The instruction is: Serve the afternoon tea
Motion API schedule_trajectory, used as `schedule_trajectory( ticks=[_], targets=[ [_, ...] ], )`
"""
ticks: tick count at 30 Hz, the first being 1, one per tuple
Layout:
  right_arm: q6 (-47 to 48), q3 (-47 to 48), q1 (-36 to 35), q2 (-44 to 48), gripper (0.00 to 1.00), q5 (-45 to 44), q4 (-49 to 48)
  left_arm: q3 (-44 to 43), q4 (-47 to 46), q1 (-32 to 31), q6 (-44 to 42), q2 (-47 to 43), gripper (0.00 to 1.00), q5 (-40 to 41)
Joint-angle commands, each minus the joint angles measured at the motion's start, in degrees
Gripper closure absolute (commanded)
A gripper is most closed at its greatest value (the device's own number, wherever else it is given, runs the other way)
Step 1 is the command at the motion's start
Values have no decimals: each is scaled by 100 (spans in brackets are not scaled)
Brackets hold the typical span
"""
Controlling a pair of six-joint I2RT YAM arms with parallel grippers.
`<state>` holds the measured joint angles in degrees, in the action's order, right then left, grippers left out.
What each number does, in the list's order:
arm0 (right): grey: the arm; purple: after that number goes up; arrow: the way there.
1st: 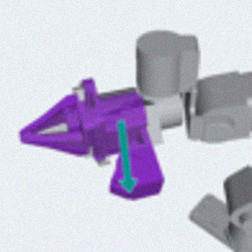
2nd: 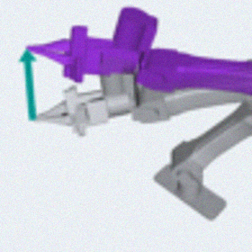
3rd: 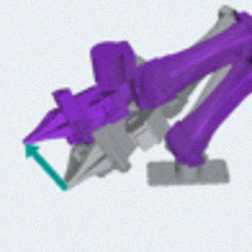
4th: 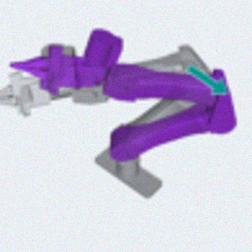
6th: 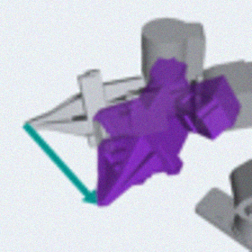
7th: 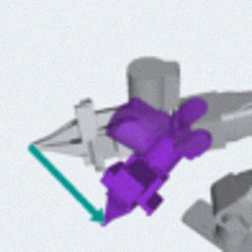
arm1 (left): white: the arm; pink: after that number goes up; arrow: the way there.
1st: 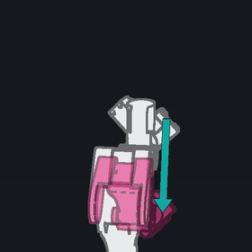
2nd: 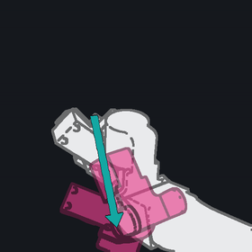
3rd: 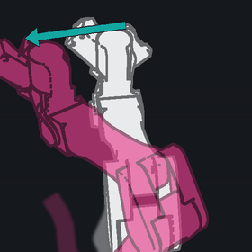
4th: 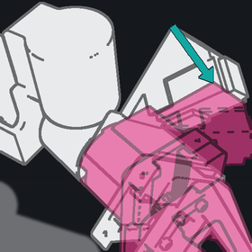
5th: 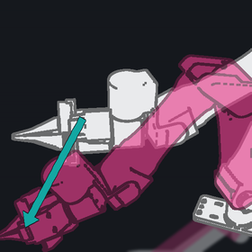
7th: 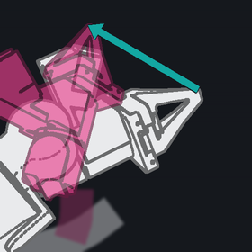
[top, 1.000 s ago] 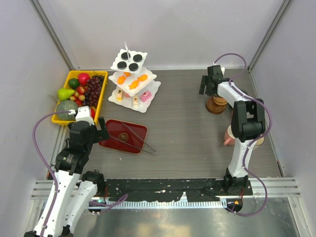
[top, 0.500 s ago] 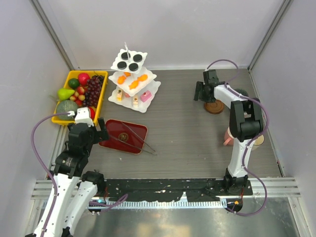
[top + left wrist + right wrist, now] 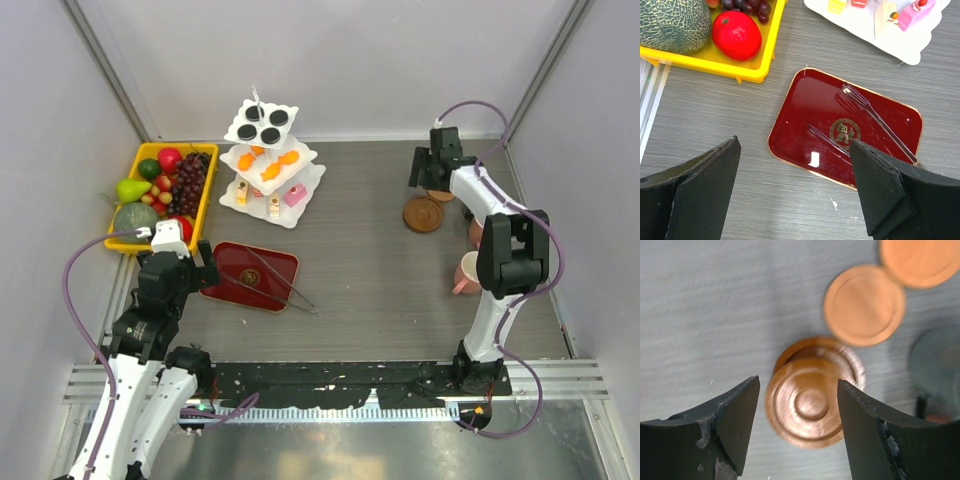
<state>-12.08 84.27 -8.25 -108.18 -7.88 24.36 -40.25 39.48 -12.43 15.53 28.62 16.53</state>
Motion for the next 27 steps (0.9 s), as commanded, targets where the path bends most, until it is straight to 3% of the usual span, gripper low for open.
schedule_trajectory(
  ticks=[1,12,19,23,27],
  targets=[
    [56,695,289,-447,30,-135,-256,26,-292,-23,-120,3,2,87],
    [-699,1925,649,-1776,32,392,-90,26,-292,-23,-147,258,2,113],
    [-1235,2094,658,-2189,38,700,122,17,-292,-23,-155,267,2,87],
    [-1473,2102,623,-2436,45,1384,166,35,-301,-23,-155,258,2,69],
    [-1455,2050,387,-2480,45,1474,140,26,-301,-23,-147,258,2,69]
  ],
)
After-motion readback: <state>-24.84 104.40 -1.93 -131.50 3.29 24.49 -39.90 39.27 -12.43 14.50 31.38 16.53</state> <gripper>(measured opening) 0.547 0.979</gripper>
